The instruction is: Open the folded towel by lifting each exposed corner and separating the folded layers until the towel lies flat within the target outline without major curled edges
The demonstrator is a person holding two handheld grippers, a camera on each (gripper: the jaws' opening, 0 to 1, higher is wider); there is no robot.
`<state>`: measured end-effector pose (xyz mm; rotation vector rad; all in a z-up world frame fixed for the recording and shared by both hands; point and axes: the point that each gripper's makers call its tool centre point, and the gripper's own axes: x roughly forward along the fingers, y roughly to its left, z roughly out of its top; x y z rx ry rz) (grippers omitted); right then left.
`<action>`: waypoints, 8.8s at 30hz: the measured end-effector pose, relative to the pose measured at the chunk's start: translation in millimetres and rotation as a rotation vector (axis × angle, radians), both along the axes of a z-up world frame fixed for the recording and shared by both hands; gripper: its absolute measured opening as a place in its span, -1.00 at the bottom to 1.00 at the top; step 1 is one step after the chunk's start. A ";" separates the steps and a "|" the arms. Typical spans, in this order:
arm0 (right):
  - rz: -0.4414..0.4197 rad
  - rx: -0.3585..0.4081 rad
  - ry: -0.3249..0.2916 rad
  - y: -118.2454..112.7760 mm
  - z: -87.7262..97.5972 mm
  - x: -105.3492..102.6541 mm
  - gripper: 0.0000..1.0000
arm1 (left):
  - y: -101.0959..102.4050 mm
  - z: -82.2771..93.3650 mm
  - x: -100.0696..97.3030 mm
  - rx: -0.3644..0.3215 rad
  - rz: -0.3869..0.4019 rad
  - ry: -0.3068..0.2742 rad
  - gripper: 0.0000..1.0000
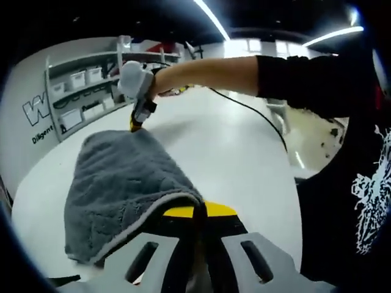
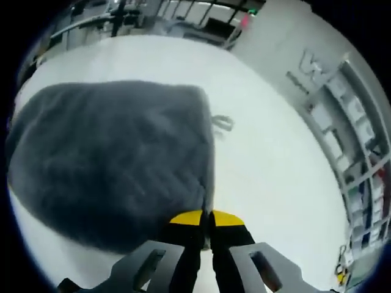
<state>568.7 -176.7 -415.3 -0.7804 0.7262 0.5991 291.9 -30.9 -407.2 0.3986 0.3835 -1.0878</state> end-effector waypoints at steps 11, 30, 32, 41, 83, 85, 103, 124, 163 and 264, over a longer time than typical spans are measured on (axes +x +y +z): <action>0.093 -0.100 -0.031 21.3 -0.4 18.7 -1.00 | -17.1 -0.2 1.8 0.045 -0.019 -0.052 -0.97; 0.189 -0.091 -0.060 66.3 1.0 49.2 -1.00 | -40.2 -1.1 6.0 0.100 -0.034 -0.137 -0.97; 0.189 -0.084 -0.060 71.2 1.4 51.1 -1.00 | -41.1 -0.9 6.8 0.106 -0.033 -0.146 -0.97; 0.236 -0.123 -0.060 89.3 1.5 57.6 -1.00 | -44.6 -0.8 9.6 0.126 -0.029 -0.172 -0.97; 0.233 -0.114 -0.050 127.9 0.9 61.0 -1.00 | -40.0 -0.6 19.4 0.132 -0.001 -0.197 -0.97; 0.230 -0.106 -0.047 128.1 0.7 61.3 -1.00 | -39.8 -0.7 19.3 0.130 0.000 -0.198 -0.97; 0.240 -0.060 -0.042 128.7 0.5 64.7 -1.00 | -41.3 3.7 -0.7 0.090 -0.073 -0.171 -0.89; 0.194 0.051 -0.050 124.8 14.6 67.3 -0.76 | -7.7 61.3 1.6 -0.113 0.063 -0.209 0.67; 0.224 0.379 -0.407 129.3 191.7 -33.9 0.99 | 193.2 161.1 63.1 -0.496 0.756 -0.341 1.00; 0.156 -0.035 -1.041 178.0 109.6 -232.9 0.99 | 116.8 42.9 303.3 -0.539 0.417 0.494 0.56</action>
